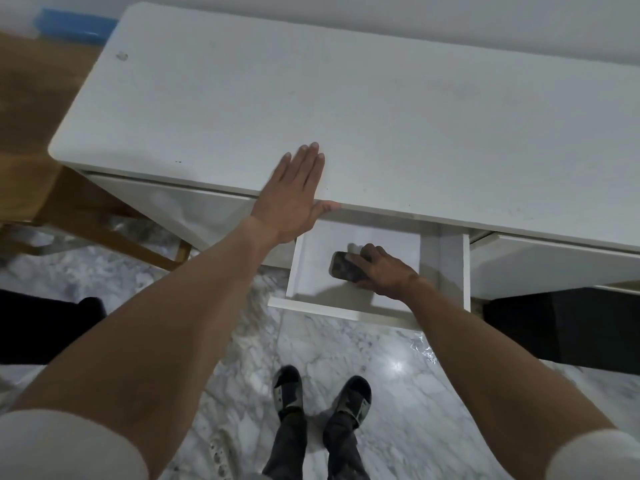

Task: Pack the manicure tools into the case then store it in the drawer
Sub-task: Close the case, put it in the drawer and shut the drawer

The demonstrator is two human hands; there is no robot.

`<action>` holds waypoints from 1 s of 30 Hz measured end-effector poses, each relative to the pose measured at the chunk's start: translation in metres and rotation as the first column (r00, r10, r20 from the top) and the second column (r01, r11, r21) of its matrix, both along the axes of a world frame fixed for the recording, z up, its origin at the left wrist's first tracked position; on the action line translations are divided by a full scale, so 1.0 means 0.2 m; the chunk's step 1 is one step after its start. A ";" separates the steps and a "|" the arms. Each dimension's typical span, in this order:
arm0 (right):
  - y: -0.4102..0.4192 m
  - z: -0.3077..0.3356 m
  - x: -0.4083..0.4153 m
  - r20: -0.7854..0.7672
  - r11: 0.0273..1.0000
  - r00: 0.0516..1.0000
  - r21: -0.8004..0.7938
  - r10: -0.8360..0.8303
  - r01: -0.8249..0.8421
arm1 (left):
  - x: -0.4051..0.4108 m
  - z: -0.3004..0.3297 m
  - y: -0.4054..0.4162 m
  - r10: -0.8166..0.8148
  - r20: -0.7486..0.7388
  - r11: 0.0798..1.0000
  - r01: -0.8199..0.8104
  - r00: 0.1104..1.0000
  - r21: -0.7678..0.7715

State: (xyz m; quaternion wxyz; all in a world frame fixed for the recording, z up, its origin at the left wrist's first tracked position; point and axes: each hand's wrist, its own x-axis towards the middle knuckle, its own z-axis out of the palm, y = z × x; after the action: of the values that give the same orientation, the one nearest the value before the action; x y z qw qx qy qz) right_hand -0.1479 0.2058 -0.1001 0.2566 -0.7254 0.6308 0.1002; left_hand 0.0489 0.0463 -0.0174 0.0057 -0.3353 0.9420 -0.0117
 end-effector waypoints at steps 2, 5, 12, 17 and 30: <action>0.00 -0.02 0.01 0.006 1.000 1.000 0.011 -0.028 0.028 | 0.00 0.00 0.00 0.006 0.025 1.000 -0.006 1.000 -0.004; -0.01 -0.03 0.01 0.001 1.000 1.000 0.001 -0.031 0.031 | -0.01 0.02 0.00 0.013 0.041 1.000 -0.013 0.999 -0.007; -0.01 -0.04 0.01 -0.001 1.000 1.000 -0.009 -0.020 0.020 | 0.00 0.03 0.01 0.019 0.060 1.000 -0.019 0.998 0.007; -0.01 -0.05 0.01 0.007 1.000 1.000 -0.005 -0.028 0.028 | -0.01 0.03 0.01 0.024 0.064 1.000 -0.025 0.998 0.015; 0.07 0.12 -0.01 0.052 0.986 0.992 -0.116 -0.116 0.121 | 0.00 0.04 0.01 0.019 0.063 0.998 -0.023 0.998 0.059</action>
State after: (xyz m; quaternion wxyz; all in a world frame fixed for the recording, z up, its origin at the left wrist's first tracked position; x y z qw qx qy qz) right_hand -0.1508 0.2207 -0.0767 0.2325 -0.7027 0.6717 0.0306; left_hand 0.0484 0.0490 -0.0090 0.0451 -0.3444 0.9377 0.0061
